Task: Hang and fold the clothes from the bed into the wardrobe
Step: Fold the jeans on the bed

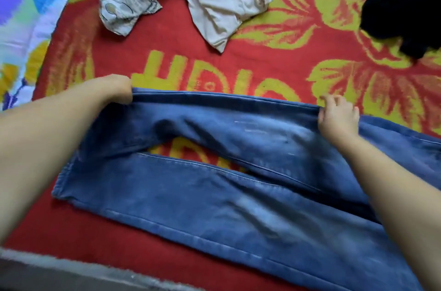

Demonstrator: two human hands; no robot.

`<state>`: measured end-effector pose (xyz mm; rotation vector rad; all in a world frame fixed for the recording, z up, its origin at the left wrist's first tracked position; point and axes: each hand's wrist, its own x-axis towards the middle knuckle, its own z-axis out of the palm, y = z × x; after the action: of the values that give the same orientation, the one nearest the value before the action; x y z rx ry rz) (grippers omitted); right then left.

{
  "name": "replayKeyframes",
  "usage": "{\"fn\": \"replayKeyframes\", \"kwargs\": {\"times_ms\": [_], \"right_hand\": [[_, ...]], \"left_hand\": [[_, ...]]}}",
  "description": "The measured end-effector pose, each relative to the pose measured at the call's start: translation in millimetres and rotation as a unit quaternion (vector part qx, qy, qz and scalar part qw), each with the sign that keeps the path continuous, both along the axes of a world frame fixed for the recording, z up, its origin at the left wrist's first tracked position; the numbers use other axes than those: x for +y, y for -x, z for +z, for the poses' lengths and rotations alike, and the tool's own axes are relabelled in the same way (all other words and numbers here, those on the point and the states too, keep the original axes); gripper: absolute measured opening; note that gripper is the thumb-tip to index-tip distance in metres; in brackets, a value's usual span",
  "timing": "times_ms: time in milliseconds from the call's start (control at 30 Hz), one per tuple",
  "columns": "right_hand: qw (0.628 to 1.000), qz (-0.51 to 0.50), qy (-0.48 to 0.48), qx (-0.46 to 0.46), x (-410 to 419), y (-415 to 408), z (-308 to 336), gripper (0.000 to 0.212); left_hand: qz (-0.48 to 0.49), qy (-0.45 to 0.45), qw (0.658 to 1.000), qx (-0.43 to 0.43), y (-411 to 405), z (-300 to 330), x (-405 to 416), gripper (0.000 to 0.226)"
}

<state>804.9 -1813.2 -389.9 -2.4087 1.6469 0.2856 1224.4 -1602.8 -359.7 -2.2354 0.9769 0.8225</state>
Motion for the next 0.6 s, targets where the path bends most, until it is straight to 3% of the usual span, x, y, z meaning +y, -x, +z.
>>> {"fn": "replayKeyframes", "kwargs": {"times_ms": [67,167,233,300,367,400,500,600], "right_hand": [[0.999,-0.002,0.004,-0.042,21,-17,-7,0.054],[0.980,0.172,0.010,-0.100,77,-51,-18,0.059],[0.949,0.282,0.002,-0.139,120,-71,-26,0.059],[0.918,0.369,-0.021,-0.141,160,-90,-34,0.061],[0.917,0.388,-0.040,-0.084,182,-108,-37,0.064],[0.927,0.370,-0.039,-0.051,184,-117,-38,0.065],[0.938,0.343,-0.055,-0.004,176,-142,-33,0.054],[0.929,0.351,-0.102,-0.053,168,-158,-23,0.038]], "left_hand": [[0.046,0.106,0.990,-0.081,-14,-19,18,0.029],[0.064,0.210,0.966,-0.138,-27,-41,47,0.055],[0.192,0.250,0.944,-0.101,-25,-50,69,0.076],[0.384,0.273,0.880,-0.063,-27,-62,94,0.087],[0.474,0.266,0.839,-0.032,-25,-69,116,0.077],[0.489,0.283,0.825,0.000,-24,-71,124,0.061],[0.448,0.412,0.787,0.101,-32,-62,127,0.007],[0.366,0.506,0.774,0.100,-62,-39,120,0.014]]}}
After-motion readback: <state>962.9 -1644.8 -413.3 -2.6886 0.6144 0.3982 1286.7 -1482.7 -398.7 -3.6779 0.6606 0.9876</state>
